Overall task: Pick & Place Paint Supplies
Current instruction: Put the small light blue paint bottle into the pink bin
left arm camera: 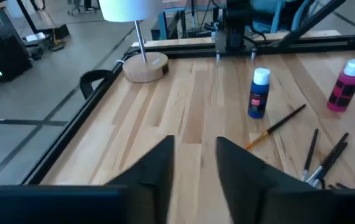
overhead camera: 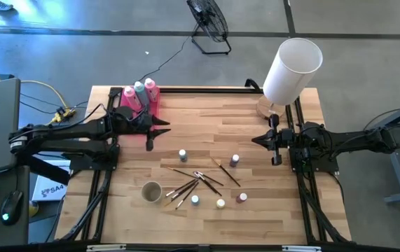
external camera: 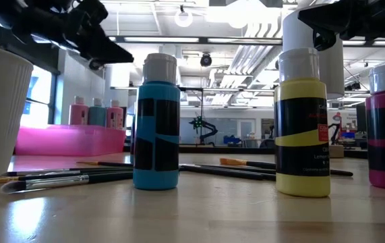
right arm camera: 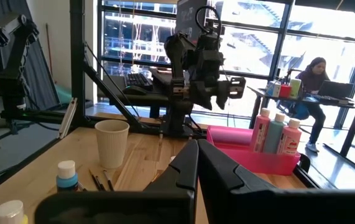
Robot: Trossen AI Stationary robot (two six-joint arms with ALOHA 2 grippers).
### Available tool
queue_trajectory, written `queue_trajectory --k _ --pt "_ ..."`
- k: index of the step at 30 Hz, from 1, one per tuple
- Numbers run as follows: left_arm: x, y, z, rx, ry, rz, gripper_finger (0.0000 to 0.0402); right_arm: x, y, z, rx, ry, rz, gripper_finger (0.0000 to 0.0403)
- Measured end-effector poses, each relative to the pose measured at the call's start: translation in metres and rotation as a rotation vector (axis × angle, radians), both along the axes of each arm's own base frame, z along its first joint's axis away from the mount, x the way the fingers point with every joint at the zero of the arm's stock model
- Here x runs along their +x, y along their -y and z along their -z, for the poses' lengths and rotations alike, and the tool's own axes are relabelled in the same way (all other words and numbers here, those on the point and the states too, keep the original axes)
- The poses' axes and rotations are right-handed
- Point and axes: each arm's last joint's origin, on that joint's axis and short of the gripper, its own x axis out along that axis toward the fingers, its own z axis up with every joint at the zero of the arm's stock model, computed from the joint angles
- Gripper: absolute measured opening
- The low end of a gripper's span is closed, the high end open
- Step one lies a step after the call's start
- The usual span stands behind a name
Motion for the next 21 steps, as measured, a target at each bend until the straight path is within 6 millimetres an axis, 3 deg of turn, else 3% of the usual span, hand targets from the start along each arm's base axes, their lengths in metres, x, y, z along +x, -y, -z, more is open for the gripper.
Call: queue_trajectory --k 4,8,15,21 --pt "0.007 -0.002 0.007 -0.013 -0.033 0.011 0.0189 0.0 0.0 0.0 0.0 0.0 0.0 0.0003" --pt "0.011 -0.001 0.012 -0.047 -0.055 0.076 0.0223 0.0 0.0 0.0 0.0 0.0 0.0 0.0003" --pt "0.013 0.006 0.014 -0.1 -0.054 0.311 0.023 0.0 0.0 0.0 0.0 0.0 0.0 0.0003" --pt "0.013 0.007 0.014 -0.092 -0.049 0.361 0.023 0.0 0.0 0.0 0.0 0.0 0.0 0.0003"
